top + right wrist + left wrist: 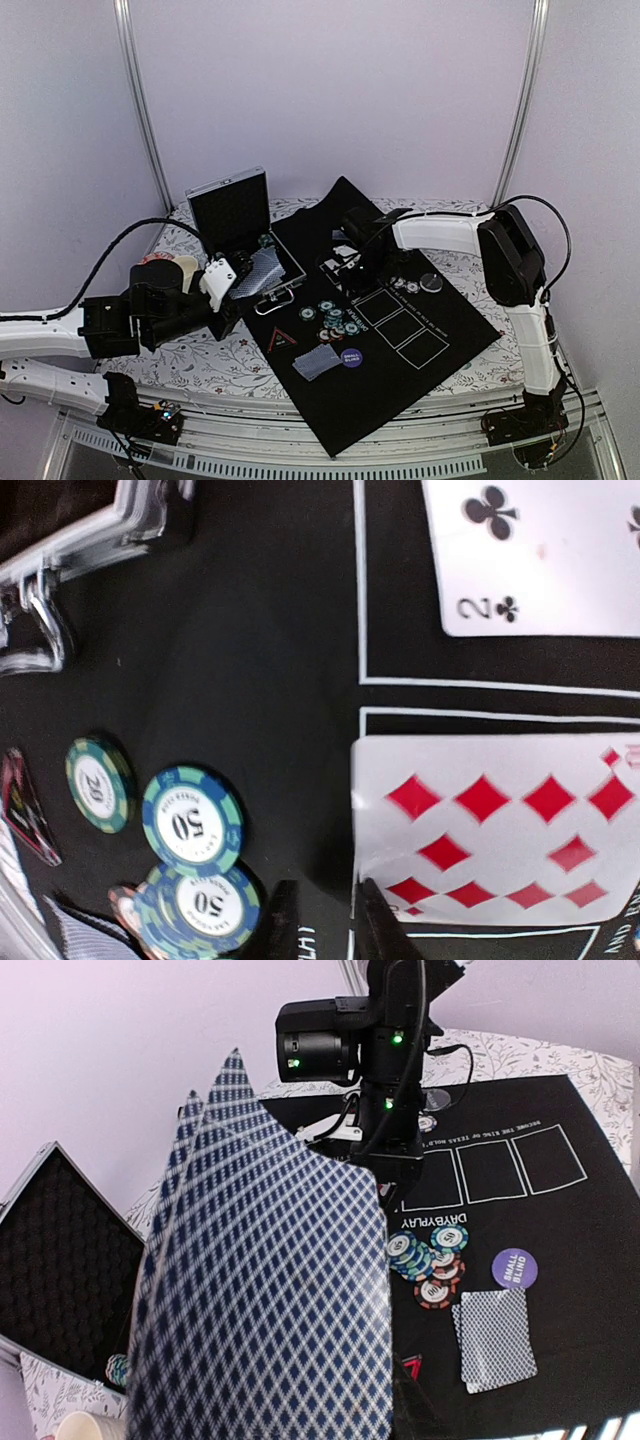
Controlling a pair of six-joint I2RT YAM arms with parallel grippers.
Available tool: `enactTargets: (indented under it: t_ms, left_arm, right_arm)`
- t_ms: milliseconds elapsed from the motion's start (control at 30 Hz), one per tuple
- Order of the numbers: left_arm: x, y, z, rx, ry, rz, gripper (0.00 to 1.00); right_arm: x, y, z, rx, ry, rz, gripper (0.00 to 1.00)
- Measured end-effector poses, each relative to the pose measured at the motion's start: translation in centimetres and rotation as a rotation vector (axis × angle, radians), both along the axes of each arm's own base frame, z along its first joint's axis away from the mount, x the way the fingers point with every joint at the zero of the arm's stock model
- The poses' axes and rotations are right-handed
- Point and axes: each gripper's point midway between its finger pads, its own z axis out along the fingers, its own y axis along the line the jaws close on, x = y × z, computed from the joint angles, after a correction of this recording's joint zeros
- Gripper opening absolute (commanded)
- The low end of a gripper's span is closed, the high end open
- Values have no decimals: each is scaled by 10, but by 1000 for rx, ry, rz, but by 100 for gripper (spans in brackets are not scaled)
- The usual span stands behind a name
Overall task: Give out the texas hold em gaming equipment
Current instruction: Flop the poker card in the community card area, then pick up the poker card from the face-down deck piles.
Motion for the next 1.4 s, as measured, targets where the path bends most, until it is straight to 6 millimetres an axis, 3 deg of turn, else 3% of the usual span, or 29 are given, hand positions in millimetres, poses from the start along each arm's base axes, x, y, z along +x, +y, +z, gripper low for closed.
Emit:
enactTargets:
  t_ms: [233, 333, 500, 633, 700, 767, 867, 1033, 1100, 1167, 1233, 1400]
  left_arm:
    - [1, 1, 0, 3, -1, 6, 34]
    - [1, 1, 0, 3, -1, 6, 34]
    - [1, 1, -1, 6, 3, 7, 34]
    - [0, 2, -4, 14, 7, 7, 34]
    - [0, 2, -4, 16, 9, 7, 34]
    - [0, 2, -4, 16, 9, 7, 34]
    - [0, 2, -4, 16, 10, 5, 34]
    - [-1, 0, -5, 16, 14, -5, 34]
    - [-2, -1, -6, 17, 16, -9, 34]
    - [-2, -2, -7, 20, 20, -14, 34]
    - [-3, -3, -8, 20, 22, -20, 34]
    - [-5, -6, -8, 15, 27, -36, 34]
  right_arm:
    - [-1, 14, 7, 124, 46, 20, 47]
    - [3, 12, 20, 153, 26, 23, 52]
    - [41, -18, 54, 139, -113, -45, 58]
    - [63, -43, 59, 99, -175, -79, 61]
    - [62, -47, 59, 111, -181, -62, 60]
    - [51, -40, 67, 179, -175, -1, 61]
    - [16, -14, 106, 381, -202, 148, 69]
    - [-74, 42, 228, 772, -422, 503, 69]
    - [-102, 59, 267, 899, -493, 616, 69]
    - [-114, 69, 284, 961, -525, 670, 68]
    - [-112, 74, 283, 977, -531, 676, 69]
    - [-100, 89, 252, 957, -463, 665, 70]
